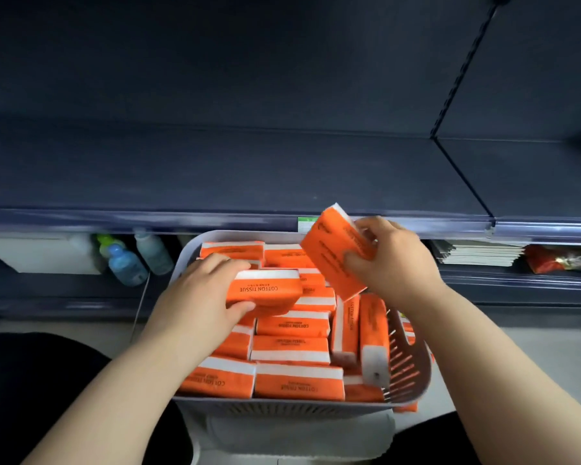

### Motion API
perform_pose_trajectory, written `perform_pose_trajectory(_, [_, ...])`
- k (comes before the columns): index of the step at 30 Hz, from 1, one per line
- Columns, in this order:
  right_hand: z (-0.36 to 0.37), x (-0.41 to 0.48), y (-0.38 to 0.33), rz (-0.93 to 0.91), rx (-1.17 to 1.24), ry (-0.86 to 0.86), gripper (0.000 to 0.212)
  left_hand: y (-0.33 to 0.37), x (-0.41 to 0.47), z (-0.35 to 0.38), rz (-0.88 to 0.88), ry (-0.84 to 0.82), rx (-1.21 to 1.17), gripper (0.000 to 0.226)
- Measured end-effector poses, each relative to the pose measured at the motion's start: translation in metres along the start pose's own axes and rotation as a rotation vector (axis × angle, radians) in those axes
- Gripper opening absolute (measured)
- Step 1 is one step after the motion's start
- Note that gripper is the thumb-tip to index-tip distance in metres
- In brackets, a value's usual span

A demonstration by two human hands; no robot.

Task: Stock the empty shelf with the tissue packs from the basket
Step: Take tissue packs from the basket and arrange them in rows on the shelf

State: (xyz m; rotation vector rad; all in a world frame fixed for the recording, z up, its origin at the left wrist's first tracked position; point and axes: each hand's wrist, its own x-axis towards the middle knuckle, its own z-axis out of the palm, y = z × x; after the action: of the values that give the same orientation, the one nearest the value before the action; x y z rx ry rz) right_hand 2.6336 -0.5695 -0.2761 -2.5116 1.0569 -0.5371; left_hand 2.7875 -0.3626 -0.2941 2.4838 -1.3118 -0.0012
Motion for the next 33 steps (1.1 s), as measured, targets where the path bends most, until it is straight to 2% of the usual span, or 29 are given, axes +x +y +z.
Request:
perform_pose_trajectory(2, [0.009,-0.008,-0.020,-0.052,-0.010,-0.041,0.061,-0.005,-0.002,-0.001,-0.007,-0.004,-0.020,0.054])
perform_pose_trajectory(4, [0.026,-0.016,-0.034,-0.087,-0.095,-0.159,0.071,-0.009,-0.005,-0.001,-0.005,-0.011,-0.051,0.054])
perform_pose_trajectory(6, [0.041,-0.022,-0.041,-0.065,-0.114,-0.258,0.069,-0.014,-0.008,-0.003,-0.008,-0.015,-0.082,0.054])
perform_pose_trajectory(10, [0.047,-0.024,-0.046,-0.013,0.012,-0.291,0.063,-0.024,-0.012,-0.006,-0.005,-0.016,-0.098,0.054])
perform_pose_trajectory(14, [0.041,-0.015,-0.040,-0.125,-0.021,-0.430,0.046,-0.030,-0.011,-0.008,0.017,-0.028,-0.114,0.056])
perform_pose_trajectory(19, [0.030,-0.001,-0.033,-0.246,-0.161,-0.631,0.062,-0.042,0.002,-0.009,0.084,-0.094,-0.131,0.059])
perform_pose_trajectory(25, [0.034,0.016,-0.025,-0.402,-0.300,-0.641,0.082,-0.064,0.038,-0.011,0.097,-0.145,-0.267,0.060])
perform_pose_trajectory(29, [0.033,0.033,-0.031,-0.555,-0.417,-0.504,0.066,-0.080,0.047,-0.009,0.022,-0.100,-0.373,0.054])
perform_pose_trajectory(33, [0.029,0.036,-0.029,-0.533,-0.394,-0.462,0.062,-0.089,0.042,-0.007,-0.071,-0.025,-0.548,0.050])
